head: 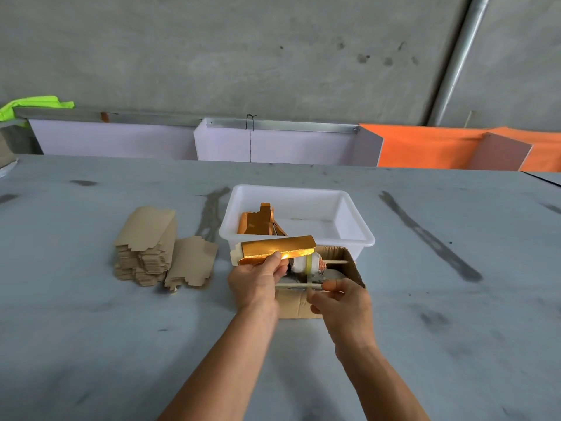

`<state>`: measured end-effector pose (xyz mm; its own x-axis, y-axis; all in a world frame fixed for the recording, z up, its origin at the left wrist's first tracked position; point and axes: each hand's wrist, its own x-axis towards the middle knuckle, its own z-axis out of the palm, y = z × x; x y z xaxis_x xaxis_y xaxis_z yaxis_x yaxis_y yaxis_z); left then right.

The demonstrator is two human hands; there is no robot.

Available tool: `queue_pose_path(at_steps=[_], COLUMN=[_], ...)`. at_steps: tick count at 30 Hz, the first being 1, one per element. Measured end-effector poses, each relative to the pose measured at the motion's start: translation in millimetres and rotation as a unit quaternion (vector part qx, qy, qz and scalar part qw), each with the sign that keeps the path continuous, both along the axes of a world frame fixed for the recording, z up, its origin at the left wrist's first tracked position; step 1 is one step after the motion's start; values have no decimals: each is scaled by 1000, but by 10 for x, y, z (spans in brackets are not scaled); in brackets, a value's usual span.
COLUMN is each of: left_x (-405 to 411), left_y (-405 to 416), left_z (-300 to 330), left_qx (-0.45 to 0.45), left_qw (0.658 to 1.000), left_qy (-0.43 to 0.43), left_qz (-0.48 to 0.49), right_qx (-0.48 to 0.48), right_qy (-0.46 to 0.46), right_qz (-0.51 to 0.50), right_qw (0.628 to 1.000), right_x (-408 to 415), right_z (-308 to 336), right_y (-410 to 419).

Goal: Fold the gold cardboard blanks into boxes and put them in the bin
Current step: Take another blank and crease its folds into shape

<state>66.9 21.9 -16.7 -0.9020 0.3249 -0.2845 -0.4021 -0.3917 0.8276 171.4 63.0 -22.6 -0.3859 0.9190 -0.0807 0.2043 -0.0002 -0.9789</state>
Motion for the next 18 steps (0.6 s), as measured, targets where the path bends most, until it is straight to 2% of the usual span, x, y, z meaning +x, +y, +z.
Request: queue_pose_path(at_steps=[15,18], left_x=[16,8], left_y=[-16,-16], left_z=[34,37], left_qx=[-14,-13], left_qw=[1000,1000], left_qy=[2,-5], left_qz=[-4,-3], right_qx=[18,45], right_qy=[-5,-21], right_qz=[6,11], right_qw=[1000,999], right_x=[15,15], right_z=[-69,-177], right_y=[24,24])
